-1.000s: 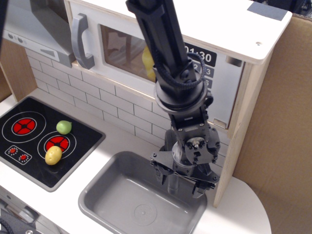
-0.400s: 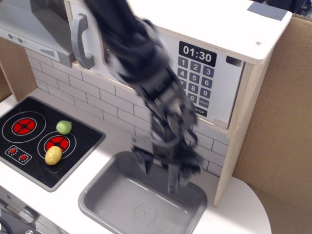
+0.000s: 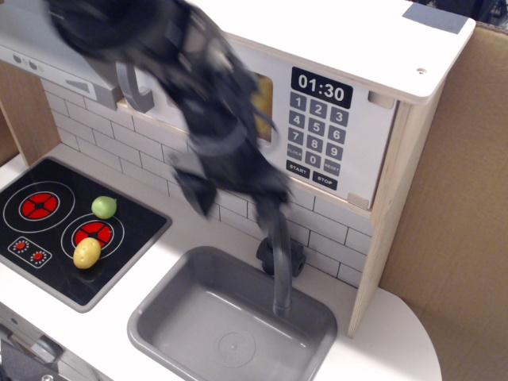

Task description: Open microwave

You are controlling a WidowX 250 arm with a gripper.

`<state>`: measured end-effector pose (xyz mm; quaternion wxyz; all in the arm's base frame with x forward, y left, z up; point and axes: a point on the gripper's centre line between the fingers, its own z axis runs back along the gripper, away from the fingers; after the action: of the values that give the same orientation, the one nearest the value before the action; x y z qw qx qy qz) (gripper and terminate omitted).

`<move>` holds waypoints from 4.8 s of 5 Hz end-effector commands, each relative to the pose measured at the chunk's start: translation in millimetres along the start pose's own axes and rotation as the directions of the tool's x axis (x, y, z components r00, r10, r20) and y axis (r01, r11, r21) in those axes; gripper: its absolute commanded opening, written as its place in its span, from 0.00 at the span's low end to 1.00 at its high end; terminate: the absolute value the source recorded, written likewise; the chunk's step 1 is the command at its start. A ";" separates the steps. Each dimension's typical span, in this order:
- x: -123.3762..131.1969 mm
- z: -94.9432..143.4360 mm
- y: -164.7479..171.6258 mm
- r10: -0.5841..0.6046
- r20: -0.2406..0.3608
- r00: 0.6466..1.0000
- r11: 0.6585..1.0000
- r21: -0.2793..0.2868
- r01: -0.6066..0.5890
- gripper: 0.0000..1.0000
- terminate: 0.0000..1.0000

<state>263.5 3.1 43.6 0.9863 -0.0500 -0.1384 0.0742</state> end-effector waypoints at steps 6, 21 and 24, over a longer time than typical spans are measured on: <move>79.4 30.2 122.8 -0.039 0.173 0.984 0.999 0.043 0.032 1.00 0.00; 93.8 114.6 76.1 0.161 -0.023 0.987 0.963 -0.213 -0.163 1.00 0.00; 66.9 79.6 96.7 0.083 0.023 0.996 0.996 -0.016 -0.082 1.00 0.00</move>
<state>291.0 104.0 95.2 0.9831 -0.0740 -0.1152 0.1213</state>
